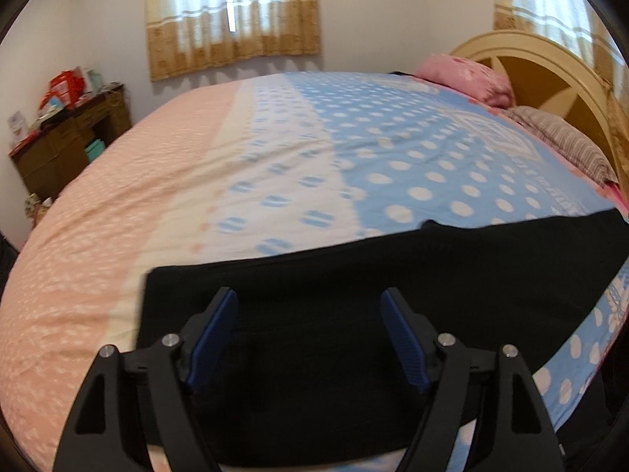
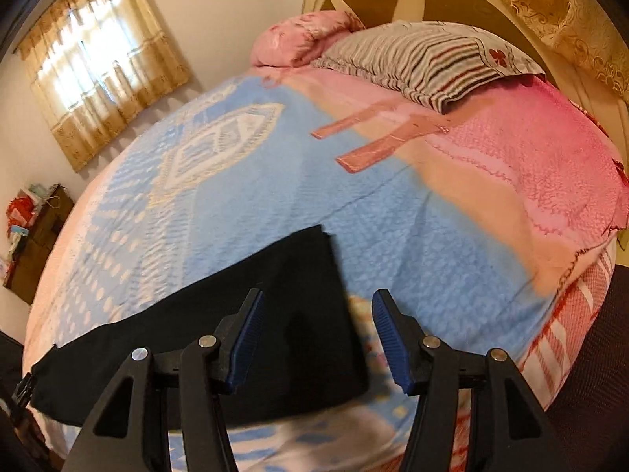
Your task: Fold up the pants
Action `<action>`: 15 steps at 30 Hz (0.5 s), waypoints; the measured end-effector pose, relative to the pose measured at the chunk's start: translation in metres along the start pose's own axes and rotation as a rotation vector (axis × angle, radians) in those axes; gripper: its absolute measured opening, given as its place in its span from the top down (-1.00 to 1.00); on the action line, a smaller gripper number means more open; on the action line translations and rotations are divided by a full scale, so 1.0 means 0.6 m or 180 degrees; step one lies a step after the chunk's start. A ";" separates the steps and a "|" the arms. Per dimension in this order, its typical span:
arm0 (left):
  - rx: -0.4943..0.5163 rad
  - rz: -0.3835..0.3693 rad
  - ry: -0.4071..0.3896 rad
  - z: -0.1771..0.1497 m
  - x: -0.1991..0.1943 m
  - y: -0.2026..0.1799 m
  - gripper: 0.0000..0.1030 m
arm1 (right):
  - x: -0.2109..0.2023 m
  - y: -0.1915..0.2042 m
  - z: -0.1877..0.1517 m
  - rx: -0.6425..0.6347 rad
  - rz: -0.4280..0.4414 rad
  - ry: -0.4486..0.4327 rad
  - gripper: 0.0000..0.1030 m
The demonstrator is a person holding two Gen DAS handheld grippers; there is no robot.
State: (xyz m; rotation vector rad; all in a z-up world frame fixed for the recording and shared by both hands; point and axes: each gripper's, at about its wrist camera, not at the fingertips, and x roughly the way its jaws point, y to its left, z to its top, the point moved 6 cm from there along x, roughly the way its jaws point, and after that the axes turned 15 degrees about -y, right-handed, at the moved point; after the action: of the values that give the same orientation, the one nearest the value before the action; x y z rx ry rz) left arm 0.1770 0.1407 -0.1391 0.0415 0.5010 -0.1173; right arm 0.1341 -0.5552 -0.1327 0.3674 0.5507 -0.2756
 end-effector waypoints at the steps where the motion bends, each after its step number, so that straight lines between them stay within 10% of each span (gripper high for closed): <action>1: 0.0011 -0.0044 0.0016 0.000 0.003 -0.012 -0.52 | 0.005 -0.002 -0.002 0.0032 0.0039 0.0028 -0.04; 9: 0.0123 -0.0093 0.0295 -0.028 0.052 -0.061 -0.54 | 0.026 0.020 -0.022 -0.0002 0.0373 0.0178 0.19; 15: 0.0032 -0.0060 0.0311 -0.038 0.057 -0.068 -0.67 | 0.032 0.010 -0.019 0.0190 0.0366 0.0202 0.71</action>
State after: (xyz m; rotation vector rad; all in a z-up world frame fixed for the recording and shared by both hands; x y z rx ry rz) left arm 0.1909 0.0981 -0.1758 0.0526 0.5983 -0.1369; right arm 0.1470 -0.5482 -0.1508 0.4652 0.5823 -0.1702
